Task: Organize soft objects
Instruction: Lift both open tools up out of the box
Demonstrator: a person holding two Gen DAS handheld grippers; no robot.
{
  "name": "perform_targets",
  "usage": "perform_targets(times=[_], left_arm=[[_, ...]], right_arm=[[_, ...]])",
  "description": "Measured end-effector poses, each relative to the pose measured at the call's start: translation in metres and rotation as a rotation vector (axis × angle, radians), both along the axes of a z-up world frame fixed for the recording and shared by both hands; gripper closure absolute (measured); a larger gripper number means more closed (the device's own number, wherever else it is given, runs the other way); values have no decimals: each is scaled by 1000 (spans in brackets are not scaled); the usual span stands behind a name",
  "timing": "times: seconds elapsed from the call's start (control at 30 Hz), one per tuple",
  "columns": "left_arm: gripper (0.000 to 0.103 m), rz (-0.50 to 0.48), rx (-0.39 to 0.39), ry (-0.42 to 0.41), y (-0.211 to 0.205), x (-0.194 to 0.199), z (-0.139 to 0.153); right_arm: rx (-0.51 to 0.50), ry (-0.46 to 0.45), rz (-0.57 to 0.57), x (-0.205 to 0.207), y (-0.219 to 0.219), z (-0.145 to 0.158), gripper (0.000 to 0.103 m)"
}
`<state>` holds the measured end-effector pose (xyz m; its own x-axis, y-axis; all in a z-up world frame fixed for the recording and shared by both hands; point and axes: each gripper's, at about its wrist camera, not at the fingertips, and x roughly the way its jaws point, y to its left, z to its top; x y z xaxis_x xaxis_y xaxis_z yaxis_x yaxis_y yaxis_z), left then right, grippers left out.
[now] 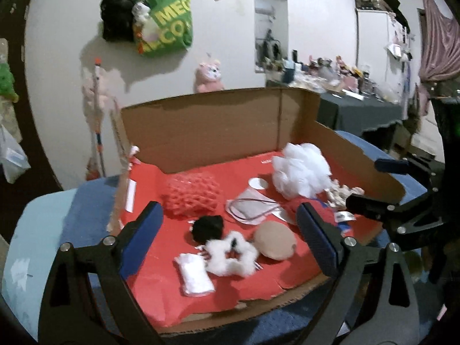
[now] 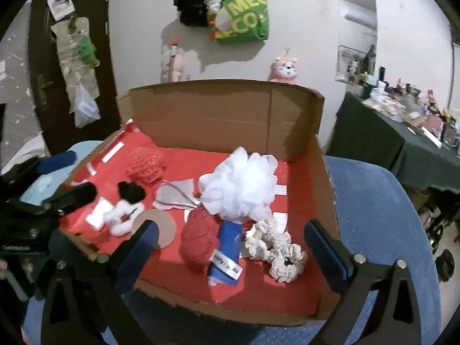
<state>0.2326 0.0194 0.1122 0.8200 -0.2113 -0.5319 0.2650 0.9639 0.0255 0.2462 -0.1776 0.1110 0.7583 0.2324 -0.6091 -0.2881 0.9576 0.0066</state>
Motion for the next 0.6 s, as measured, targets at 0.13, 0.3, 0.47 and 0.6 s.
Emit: perform_targets(times=[0.13,0.3,0.47,0.6], left_arm=[[8,64,30,-33,2,1,-7],[8,101,-37,-14,9,6,-16],[8,121,-47,-16,9,6,-24],[8,132,-36,-16,6,6,-31]], right_arm=[[12,-32,-43,5,-2,-9,0],[7,-65,-75,6,-2,-17,0],[43,-61,-83,5,-4,-20,0],[3,-72,-96,4,1,-25,0]])
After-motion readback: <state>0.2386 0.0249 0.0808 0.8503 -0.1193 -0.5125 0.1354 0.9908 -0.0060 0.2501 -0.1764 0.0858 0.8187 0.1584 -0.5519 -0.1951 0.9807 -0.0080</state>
